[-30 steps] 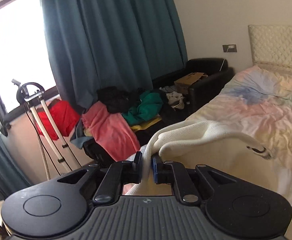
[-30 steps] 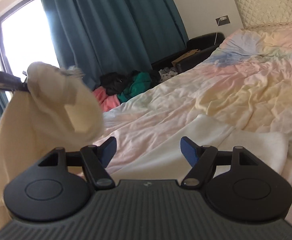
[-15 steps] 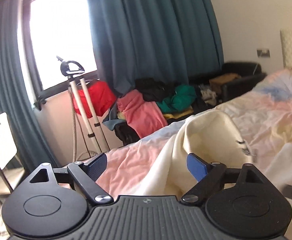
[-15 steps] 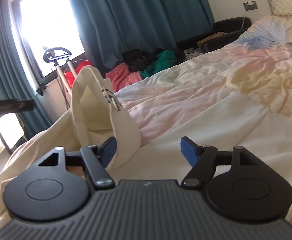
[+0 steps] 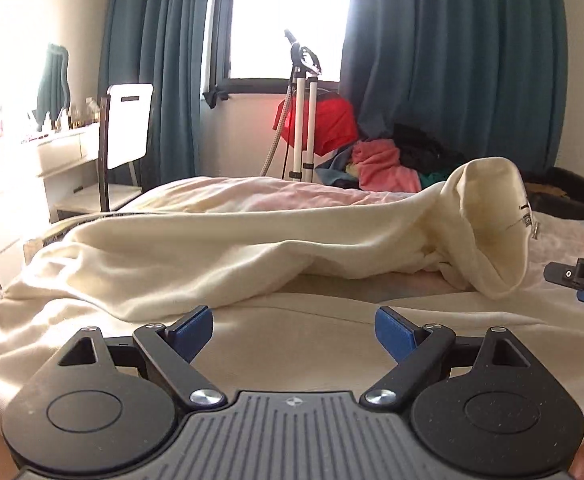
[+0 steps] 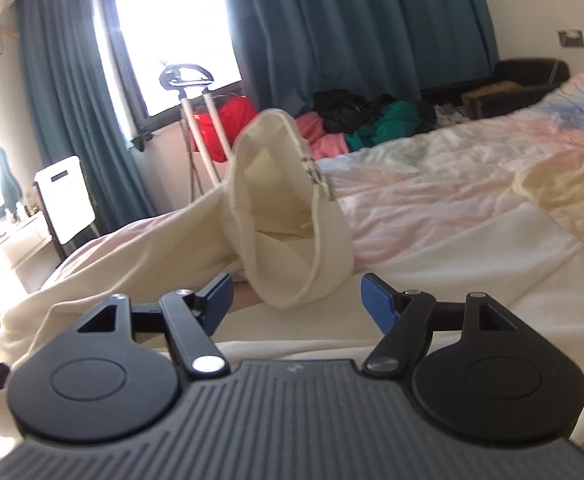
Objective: Fold clothes
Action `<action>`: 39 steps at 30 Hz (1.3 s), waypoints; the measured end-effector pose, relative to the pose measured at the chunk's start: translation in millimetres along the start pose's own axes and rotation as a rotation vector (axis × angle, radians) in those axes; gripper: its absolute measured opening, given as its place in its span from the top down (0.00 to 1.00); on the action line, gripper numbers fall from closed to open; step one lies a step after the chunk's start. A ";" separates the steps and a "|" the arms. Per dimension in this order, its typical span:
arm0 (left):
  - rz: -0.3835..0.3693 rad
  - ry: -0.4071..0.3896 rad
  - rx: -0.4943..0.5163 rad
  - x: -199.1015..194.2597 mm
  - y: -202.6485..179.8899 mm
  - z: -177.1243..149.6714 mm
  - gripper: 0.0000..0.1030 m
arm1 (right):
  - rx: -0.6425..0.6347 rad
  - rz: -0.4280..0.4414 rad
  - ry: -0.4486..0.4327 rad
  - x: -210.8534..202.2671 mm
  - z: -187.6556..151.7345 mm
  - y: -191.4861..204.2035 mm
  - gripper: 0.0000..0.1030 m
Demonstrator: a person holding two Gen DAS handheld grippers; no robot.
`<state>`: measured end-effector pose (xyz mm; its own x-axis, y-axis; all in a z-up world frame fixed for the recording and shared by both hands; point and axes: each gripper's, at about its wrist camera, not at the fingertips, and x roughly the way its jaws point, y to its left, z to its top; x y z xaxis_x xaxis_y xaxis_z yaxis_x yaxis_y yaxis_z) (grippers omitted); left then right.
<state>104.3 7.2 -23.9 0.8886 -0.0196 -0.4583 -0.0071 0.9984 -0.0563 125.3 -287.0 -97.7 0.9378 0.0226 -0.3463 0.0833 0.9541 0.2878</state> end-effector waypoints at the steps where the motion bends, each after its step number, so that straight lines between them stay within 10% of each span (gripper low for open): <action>1: -0.001 -0.008 -0.012 -1.6 2.5 -1.1 0.13 | -0.022 0.019 -0.003 -2.5 -0.6 4.5 0.29; 11: 0.015 -0.004 0.009 24.8 20.1 -6.1 0.13 | -0.365 -0.006 0.080 72.7 6.9 44.8 0.31; 15: -0.045 0.052 -0.103 39.5 38.9 -9.9 0.13 | -0.452 0.002 0.246 132.4 6.4 48.8 0.32; 18: -0.071 0.092 -0.152 49.1 47.9 -13.2 0.13 | -0.495 -0.017 0.377 164.5 2.5 47.5 0.72; 21: -0.073 0.098 -0.161 56.5 49.1 -12.9 0.13 | -0.388 -0.042 0.363 170.2 31.6 30.5 0.93; 31: -0.091 0.069 -0.144 49.8 45.9 -12.9 0.13 | 0.120 -0.240 0.107 152.1 195.8 -110.7 0.94; 39: -0.100 0.080 -0.077 56.9 39.7 -13.9 0.13 | 0.175 -0.265 0.268 138.4 78.9 -190.3 0.93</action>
<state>148.2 45.0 -64.5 0.8474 -0.1255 -0.5159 0.0415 0.9844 -0.1712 265.8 -489.0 -129.9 0.7570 -0.1181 -0.6427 0.3882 0.8724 0.2970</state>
